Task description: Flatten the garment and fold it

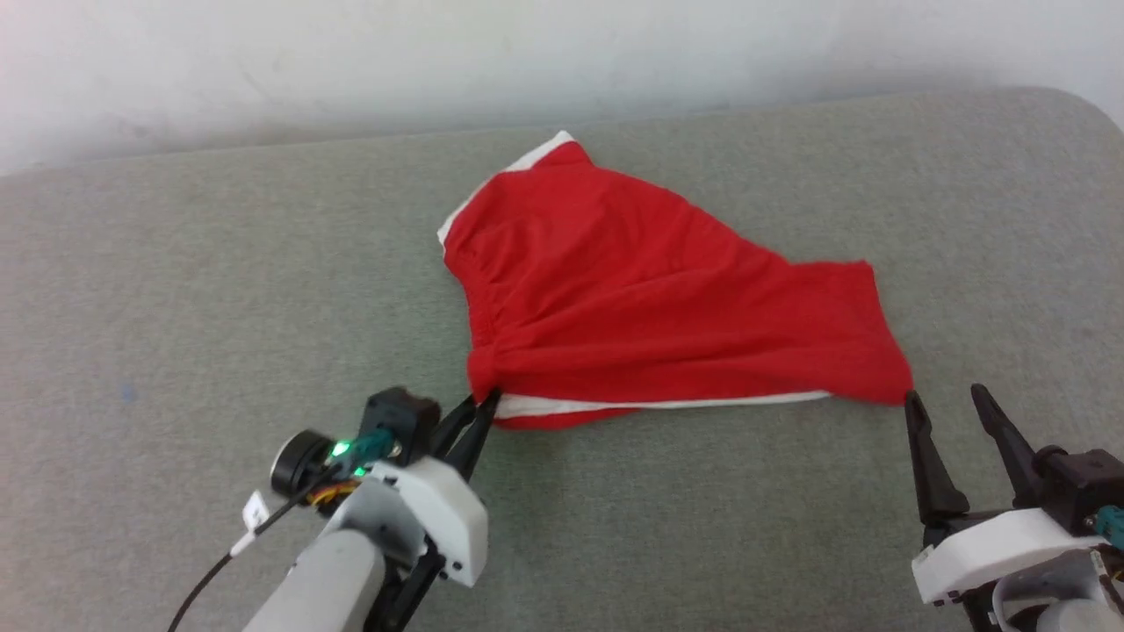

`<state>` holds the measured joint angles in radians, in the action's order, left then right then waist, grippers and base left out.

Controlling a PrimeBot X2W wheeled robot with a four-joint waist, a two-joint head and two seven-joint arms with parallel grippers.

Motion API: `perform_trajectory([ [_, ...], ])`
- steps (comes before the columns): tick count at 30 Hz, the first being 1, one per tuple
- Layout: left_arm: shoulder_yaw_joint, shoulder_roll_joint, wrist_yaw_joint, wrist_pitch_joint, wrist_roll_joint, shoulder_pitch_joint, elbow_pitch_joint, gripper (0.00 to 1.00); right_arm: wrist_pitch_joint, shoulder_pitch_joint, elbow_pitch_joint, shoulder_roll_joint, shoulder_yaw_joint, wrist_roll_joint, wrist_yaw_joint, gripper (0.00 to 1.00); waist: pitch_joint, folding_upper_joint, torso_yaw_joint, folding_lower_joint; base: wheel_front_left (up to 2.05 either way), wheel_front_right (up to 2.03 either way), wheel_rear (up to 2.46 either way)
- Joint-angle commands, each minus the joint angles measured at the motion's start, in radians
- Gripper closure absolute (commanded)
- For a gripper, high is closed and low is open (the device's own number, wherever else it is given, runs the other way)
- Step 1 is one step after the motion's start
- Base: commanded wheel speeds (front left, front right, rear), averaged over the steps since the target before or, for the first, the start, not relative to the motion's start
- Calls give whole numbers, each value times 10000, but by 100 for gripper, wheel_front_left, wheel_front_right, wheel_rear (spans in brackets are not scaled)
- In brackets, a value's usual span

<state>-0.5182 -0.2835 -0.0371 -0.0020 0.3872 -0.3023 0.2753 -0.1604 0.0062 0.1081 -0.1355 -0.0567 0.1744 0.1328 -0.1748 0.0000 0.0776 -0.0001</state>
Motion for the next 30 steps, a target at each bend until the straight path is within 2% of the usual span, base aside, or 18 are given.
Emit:
perform_trajectory([
  [1,113,-131,153,-85,103,294,-189,100,87,131,-115,-52,51,-45,-21,0,317,0,-384,1,0,0,0],
  [8,495,-518,584,-82,405,1241,-914,100,684,351,-408,-159,53,54,-21,0,422,0,-913,1,0,0,0],
  [13,308,-535,523,29,474,1530,-995,100,1567,244,-433,-625,180,168,-21,0,262,0,-1412,1,0,0,0],
  [14,271,-503,526,-66,421,1489,-954,36,1825,133,-410,-770,258,183,-21,0,214,0,-1495,1,0,0,0],
  [15,277,-432,560,-221,390,1428,-909,0,2096,-18,-389,-884,332,292,-21,0,167,0,-1577,1,0,0,0],
  [24,516,236,1037,-2282,-97,958,-830,0,5133,-1996,375,-2764,1320,1175,-21,0,-167,0,-2540,1,0,0,0],
  [30,1146,762,1442,-2589,-701,1016,-1602,0,6189,-3138,1605,-3548,2070,1517,-21,0,-410,0,-3283,1,0,0,0],
])
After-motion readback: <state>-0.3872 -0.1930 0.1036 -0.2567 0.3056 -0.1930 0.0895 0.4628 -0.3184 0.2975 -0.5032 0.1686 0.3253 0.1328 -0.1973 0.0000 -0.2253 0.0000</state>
